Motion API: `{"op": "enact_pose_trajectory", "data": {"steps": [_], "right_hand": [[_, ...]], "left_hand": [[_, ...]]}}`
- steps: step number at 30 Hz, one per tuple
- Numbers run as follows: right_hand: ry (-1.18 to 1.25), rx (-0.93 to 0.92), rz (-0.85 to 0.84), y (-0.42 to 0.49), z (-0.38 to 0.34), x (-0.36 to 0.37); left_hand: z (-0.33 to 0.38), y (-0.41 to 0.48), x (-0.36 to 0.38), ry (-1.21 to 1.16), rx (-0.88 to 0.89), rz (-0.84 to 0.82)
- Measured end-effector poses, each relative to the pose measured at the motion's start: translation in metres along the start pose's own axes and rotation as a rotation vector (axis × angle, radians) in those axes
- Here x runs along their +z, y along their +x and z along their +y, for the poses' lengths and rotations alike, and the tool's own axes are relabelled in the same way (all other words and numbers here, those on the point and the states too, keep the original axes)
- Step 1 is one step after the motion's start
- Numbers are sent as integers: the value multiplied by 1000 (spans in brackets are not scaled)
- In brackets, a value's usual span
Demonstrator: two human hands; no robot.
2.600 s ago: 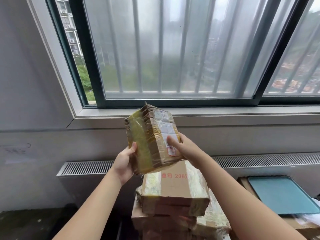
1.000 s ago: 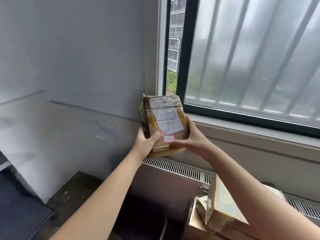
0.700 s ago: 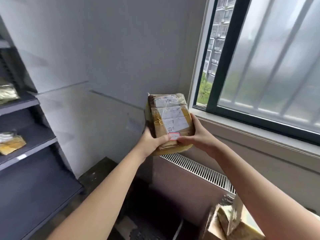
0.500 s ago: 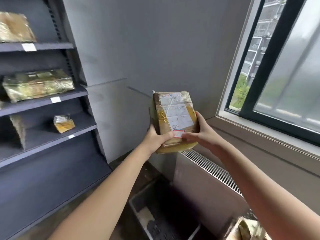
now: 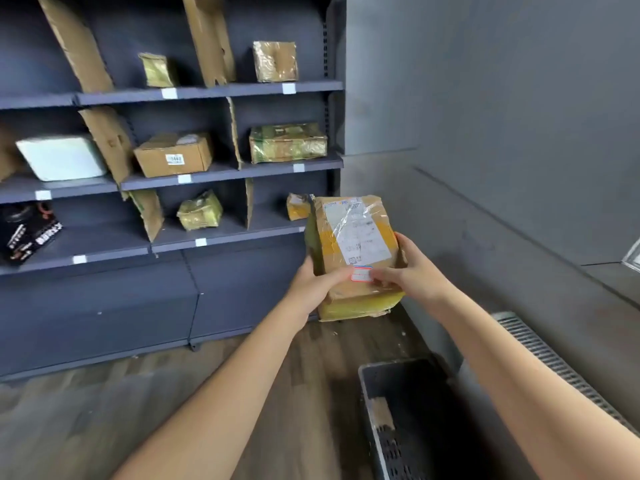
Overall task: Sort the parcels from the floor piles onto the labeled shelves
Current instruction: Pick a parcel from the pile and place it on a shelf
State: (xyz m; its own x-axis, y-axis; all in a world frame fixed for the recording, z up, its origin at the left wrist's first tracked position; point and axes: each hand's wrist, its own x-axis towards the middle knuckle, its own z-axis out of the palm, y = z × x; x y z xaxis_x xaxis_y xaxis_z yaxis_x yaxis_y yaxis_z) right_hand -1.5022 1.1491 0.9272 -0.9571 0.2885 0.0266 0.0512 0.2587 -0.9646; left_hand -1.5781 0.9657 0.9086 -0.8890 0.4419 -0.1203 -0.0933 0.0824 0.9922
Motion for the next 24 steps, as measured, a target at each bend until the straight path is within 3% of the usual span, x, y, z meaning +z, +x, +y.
{"op": "enact_pose_trajectory", "data": {"steps": [12,24], "right_hand": [[-56,89,-273,45,-34,193],[-71,149,-381,94,-65,418]], "left_hand": [[-25,-35,-183,-38,-126,217],[-66,-37,-405,-115,-198,319]]}}
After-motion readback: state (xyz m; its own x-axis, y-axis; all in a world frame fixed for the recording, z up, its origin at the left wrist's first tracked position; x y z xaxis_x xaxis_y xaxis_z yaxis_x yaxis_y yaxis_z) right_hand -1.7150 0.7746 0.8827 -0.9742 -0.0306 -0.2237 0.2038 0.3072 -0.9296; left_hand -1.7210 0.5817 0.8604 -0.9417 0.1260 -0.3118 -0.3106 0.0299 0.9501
